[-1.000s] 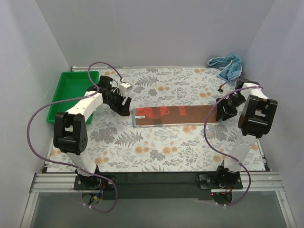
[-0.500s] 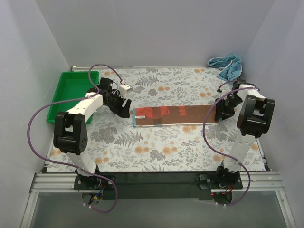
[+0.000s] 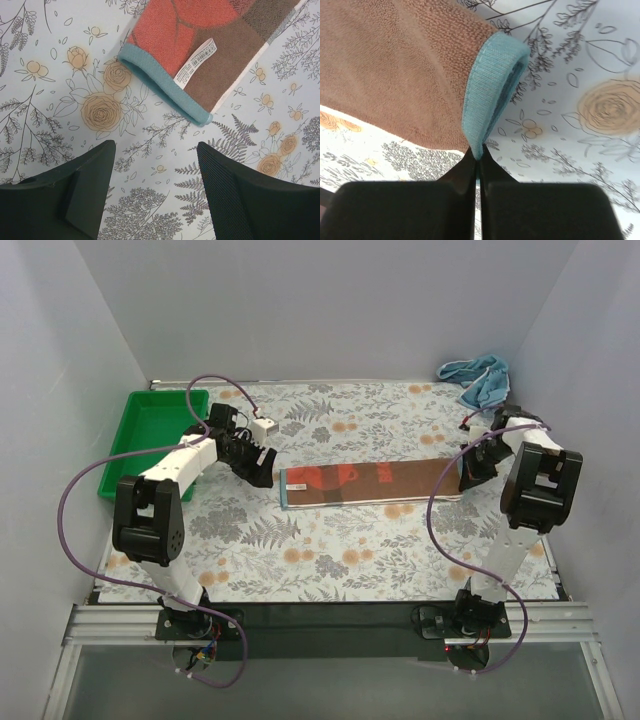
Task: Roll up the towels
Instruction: Fold the towel
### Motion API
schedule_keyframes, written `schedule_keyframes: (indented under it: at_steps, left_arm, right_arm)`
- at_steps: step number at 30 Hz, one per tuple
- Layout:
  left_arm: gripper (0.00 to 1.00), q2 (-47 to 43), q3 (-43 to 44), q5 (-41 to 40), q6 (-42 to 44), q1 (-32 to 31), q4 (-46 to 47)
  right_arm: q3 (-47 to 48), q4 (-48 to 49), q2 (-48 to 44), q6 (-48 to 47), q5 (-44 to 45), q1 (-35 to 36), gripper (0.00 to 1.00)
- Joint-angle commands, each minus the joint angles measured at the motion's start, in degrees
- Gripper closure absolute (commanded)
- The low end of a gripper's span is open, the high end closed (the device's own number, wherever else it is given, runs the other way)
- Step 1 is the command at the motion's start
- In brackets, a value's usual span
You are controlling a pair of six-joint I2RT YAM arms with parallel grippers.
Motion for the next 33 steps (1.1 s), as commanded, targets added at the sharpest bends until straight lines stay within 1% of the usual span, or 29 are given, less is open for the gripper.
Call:
schedule_keyframes:
  at_steps: [1, 9, 12, 16, 19, 25, 33]
  left_arm:
    - [0.37, -3.24, 0.01, 0.89, 0.62, 0.20, 0.60]
    - [0.37, -3.07, -0.25, 1.24, 0.80, 0.20, 0.86]
    - [0.37, -3.07, -0.25, 1.33, 0.80, 0.20, 0.68]
    - [0.37, -2.98, -0.25, 1.25, 0.80, 0.11, 0.51]
    - [0.37, -2.89, -0.25, 0.90, 0.71, 0.11, 0.42]
    - [0.36, -2.80, -0.25, 0.37, 0.72, 0.20, -0.02]
    - [0.35, -2.72, -0.16, -0.07, 0.19, 0.28, -0.46]
  right_arm:
    - [2.95, -1.55, -3.71, -2.70, 0.19, -1.25, 0.99]
    - [2.42, -4.54, -5.29, -4.28, -6.66, 1.03, 0.99]
    - [3.30, -6.03, -6.52, -4.02, -10.35, 3.14, 0.99]
    - [3.83, -7.35, -8.45, -2.97, -13.61, 8.40, 0.99]
    - [4.01, -7.27, -8.90, -2.00, -13.44, 12.71, 0.99]
    - [5.94, -6.92, -5.38, -0.07, -14.05, 20.01, 0.99]
    - [8.05, -4.72, -0.29, 3.01, -14.49, 25.12, 0.99]
